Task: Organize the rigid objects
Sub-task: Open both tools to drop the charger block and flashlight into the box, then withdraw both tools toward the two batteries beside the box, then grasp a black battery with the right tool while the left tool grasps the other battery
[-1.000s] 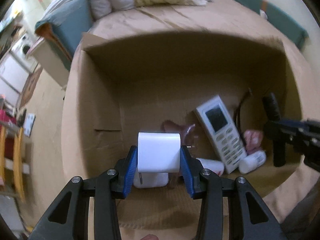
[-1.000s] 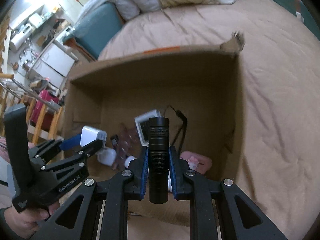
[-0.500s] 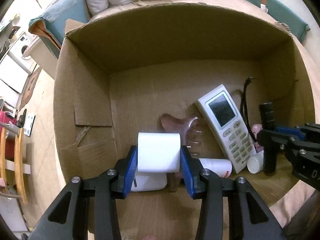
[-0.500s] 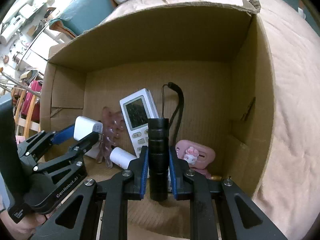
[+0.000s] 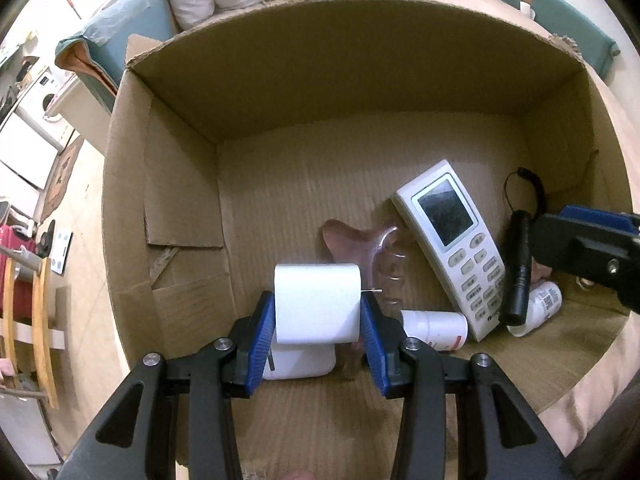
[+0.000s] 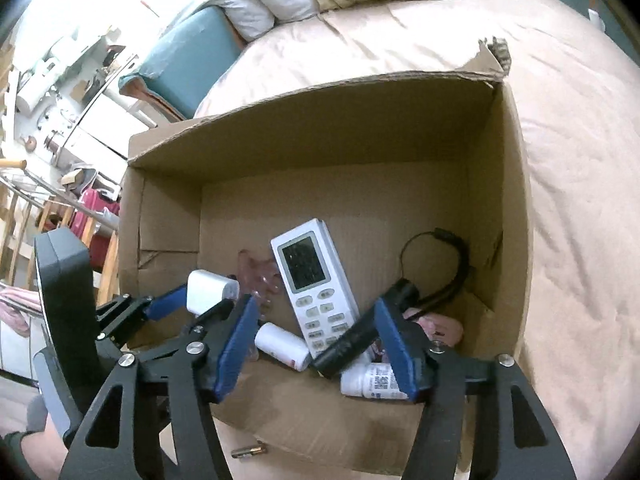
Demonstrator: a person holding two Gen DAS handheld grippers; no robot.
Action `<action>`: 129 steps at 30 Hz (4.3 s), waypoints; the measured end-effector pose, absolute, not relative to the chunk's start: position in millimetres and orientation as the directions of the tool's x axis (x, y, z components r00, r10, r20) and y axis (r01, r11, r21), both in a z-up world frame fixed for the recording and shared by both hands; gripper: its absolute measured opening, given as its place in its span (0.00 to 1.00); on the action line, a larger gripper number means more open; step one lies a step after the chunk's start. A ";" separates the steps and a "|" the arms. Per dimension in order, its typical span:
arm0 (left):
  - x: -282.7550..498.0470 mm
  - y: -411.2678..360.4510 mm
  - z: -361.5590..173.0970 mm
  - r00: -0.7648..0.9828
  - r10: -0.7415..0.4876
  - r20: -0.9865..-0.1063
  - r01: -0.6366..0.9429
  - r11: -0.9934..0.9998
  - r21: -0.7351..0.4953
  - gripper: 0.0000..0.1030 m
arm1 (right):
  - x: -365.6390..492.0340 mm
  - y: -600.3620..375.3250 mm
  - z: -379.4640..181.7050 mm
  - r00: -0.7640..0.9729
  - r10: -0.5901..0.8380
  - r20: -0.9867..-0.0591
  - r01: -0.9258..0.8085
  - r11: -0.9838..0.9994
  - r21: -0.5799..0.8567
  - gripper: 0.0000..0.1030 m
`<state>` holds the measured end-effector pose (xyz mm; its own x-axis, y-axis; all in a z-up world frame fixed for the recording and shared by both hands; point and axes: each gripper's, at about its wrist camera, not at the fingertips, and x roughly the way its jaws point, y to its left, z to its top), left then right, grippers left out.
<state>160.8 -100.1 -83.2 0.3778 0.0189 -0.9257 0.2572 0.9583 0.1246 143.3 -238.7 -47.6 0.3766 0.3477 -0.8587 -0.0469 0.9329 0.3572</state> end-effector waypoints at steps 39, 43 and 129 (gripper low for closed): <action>86.9 -40.3 -11.7 0.381 -0.026 -0.924 0.081 0.997 0.005 0.89 | 87.1 -250.0 -21.6 0.454 0.347 -0.821 0.028 0.915 0.402 0.98; 71.6 -22.4 -12.4 0.398 -0.005 -0.917 0.036 0.999 0.010 0.89 | 71.3 -239.9 -24.2 0.434 0.356 -0.828 0.000 0.919 0.395 0.98; 51.0 -79.3 -146.0 0.080 0.052 -0.995 -0.351 0.936 0.021 0.54 | 65.3 -240.3 -18.8 0.391 0.435 -0.811 -0.062 0.892 0.449 0.44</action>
